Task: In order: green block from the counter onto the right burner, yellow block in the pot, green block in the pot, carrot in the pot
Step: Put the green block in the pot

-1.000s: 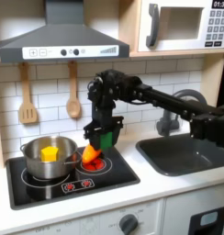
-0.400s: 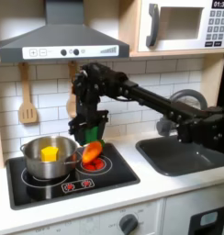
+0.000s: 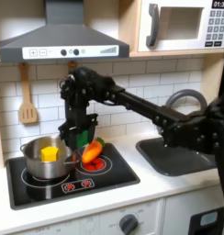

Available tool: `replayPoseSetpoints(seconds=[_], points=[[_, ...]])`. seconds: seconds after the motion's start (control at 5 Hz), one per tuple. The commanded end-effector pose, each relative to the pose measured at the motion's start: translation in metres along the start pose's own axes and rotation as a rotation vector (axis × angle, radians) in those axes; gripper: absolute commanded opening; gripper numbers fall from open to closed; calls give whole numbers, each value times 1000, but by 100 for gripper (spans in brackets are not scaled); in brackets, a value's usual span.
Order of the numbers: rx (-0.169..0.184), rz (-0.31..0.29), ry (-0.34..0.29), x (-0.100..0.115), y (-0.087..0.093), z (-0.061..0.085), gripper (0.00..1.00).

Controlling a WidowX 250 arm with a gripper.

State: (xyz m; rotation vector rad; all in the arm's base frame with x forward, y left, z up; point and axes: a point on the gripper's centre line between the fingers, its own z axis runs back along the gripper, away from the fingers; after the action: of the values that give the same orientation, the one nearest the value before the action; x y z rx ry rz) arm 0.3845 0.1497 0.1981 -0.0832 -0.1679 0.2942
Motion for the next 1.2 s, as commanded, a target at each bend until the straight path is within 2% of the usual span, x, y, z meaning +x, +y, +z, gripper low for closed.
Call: replayPoseSetpoints(seconds=[0.0, 0.2, 0.4, 0.8, 1.0], points=[[0, 43, 11, 11, 11, -2, 0], [1, 52, 2, 16, 13, 0, 0], [10, 88, -10, 19, 23, 3, 0], [18, 114, -23, 19, 24, 6, 0], [27, 142, -12, 17, 26, 1, 0]])
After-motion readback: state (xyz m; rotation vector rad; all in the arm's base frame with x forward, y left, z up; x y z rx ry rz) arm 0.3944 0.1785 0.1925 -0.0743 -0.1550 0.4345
